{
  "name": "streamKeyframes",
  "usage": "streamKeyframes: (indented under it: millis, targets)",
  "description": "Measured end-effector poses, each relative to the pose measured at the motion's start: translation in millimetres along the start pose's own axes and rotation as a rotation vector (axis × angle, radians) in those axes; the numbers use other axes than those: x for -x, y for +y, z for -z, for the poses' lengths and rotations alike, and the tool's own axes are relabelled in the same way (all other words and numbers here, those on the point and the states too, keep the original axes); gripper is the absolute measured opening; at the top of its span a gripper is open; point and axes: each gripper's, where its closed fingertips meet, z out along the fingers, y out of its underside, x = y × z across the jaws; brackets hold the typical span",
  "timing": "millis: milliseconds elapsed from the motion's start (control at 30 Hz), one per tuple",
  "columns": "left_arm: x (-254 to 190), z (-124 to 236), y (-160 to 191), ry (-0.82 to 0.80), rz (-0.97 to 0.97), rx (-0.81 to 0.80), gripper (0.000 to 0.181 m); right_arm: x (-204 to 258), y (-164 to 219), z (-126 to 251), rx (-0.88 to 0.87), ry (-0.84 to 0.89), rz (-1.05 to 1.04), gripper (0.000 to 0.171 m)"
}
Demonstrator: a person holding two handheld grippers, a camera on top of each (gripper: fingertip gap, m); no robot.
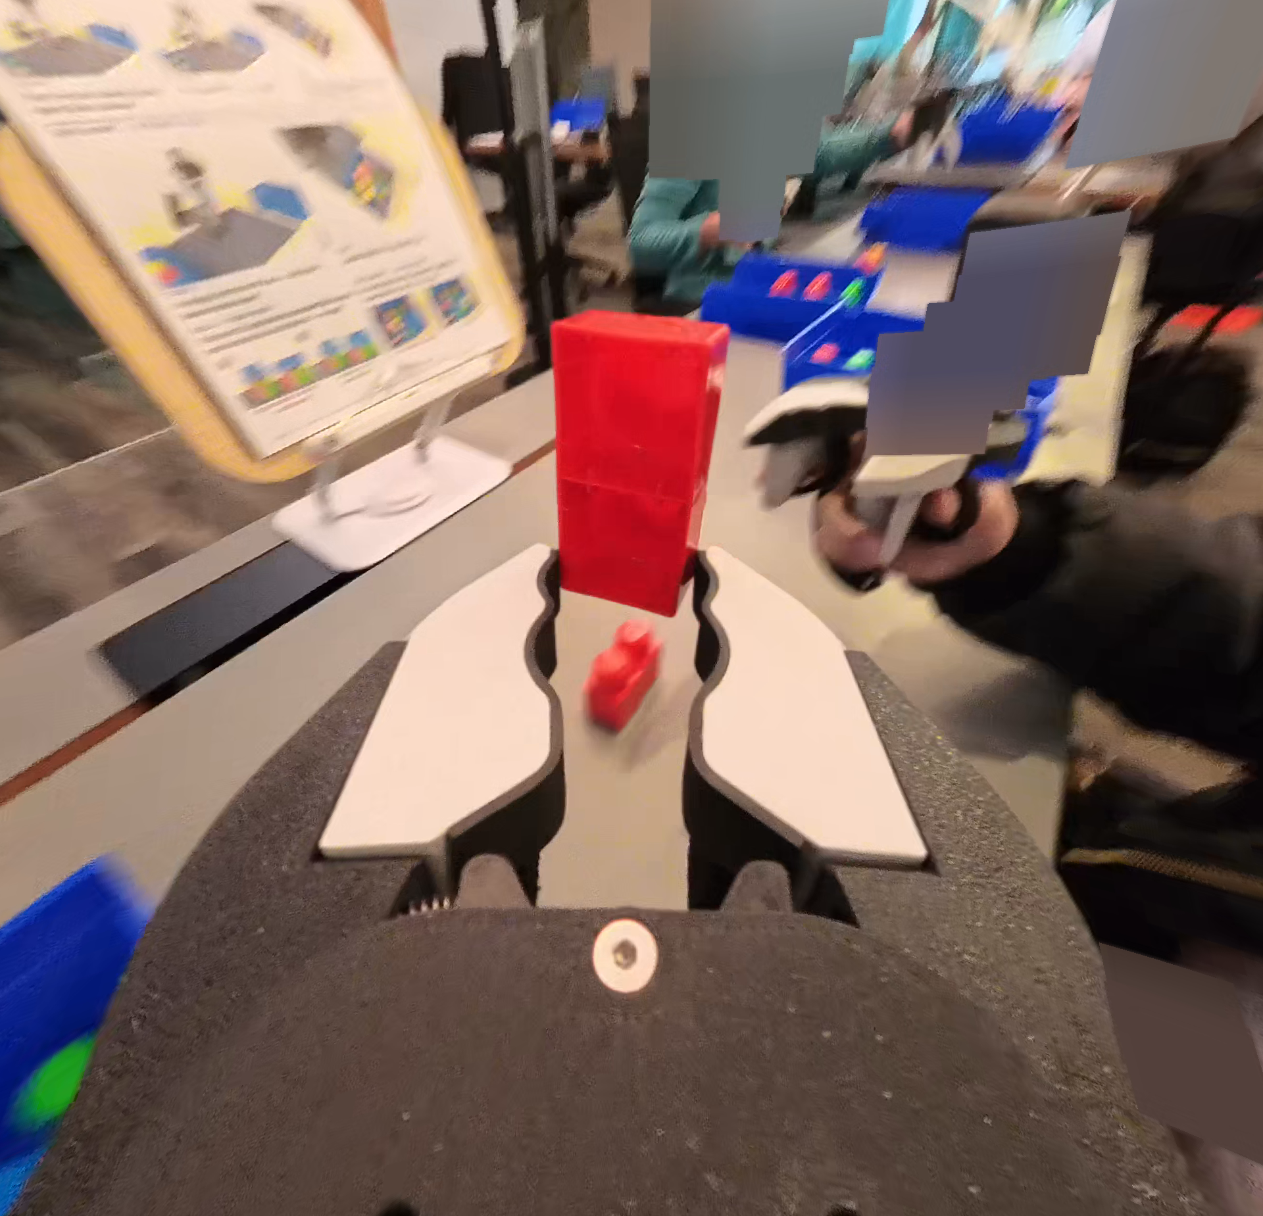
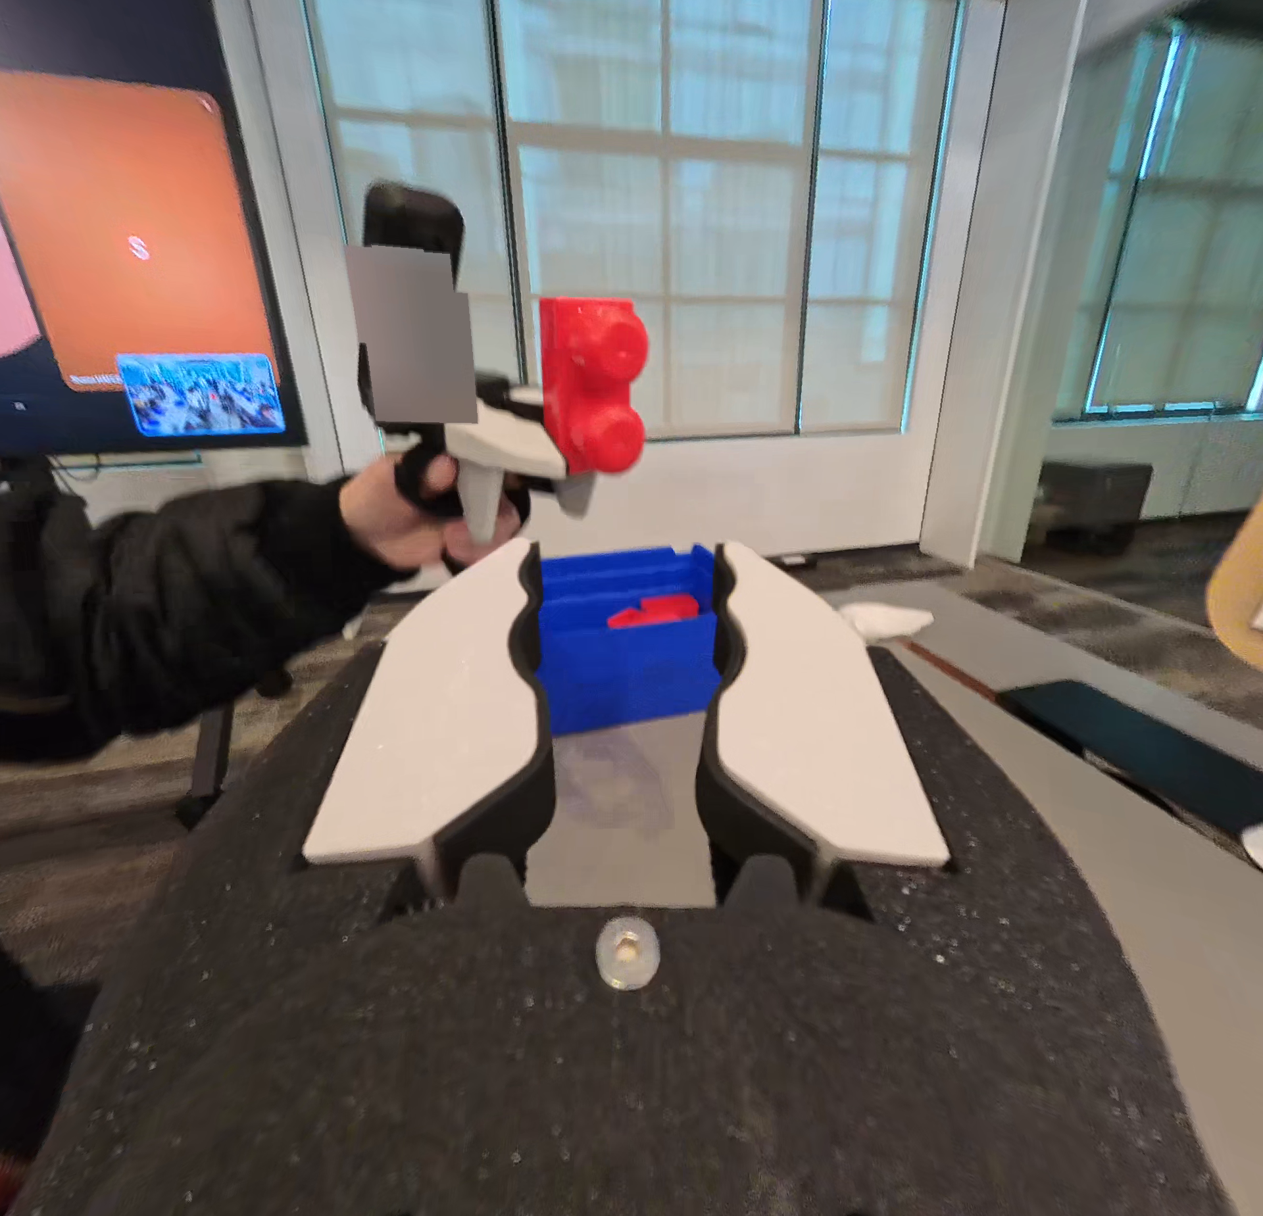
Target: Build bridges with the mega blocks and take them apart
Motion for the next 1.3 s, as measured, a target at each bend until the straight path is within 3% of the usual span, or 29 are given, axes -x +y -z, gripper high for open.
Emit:
streamKeyframes:
  millis: [100, 300, 467, 633, 1000, 1067, 1133, 1300]
  targets:
    - [-49, -30, -14, 0.141, 0.116, -0.123, 0.038, 12, -21, -1, -0.092, -0.016, -0.01, 0.051]
    - [-101, -65, -18, 0.281, 0.226, -0.208, 0.037, 21, -51, 26, -0.231, -0.086, -0.14, 0.049]
    - [-118, -78, -22, 0.296, 0.216, -0.218, 0.037, 30, -54, 39, -0.21, -0.163, -0.2, 0.028]
    - [-125, -82, -24, 0.289, 0.217, -0.223, 0.037, 30, -54, 45, -0.245, -0.166, -0.248, 0.034]
    - [-123, -82, -20, 0.293, 0.246, -0.241, 0.037, 31, -47, 45, -0.206, -0.152, -0.23, 0.029]
    - [-116, -79, -8, 0.258, 0.221, -0.22, 0.036, 21, -42, 51, -0.175, -0.1, -0.217, 0.029]
    - [-93, -78, 19, 0.112, 0.203, -0.146, 0.044, 6, -34, 64, -0.111, -0.044, -0.2, 0.029]
    - [-46, -81, 105, -0.252, 0.233, 0.07, 0.093, -62, 21, 117, 0.224, 0.251, -0.056, 0.029]
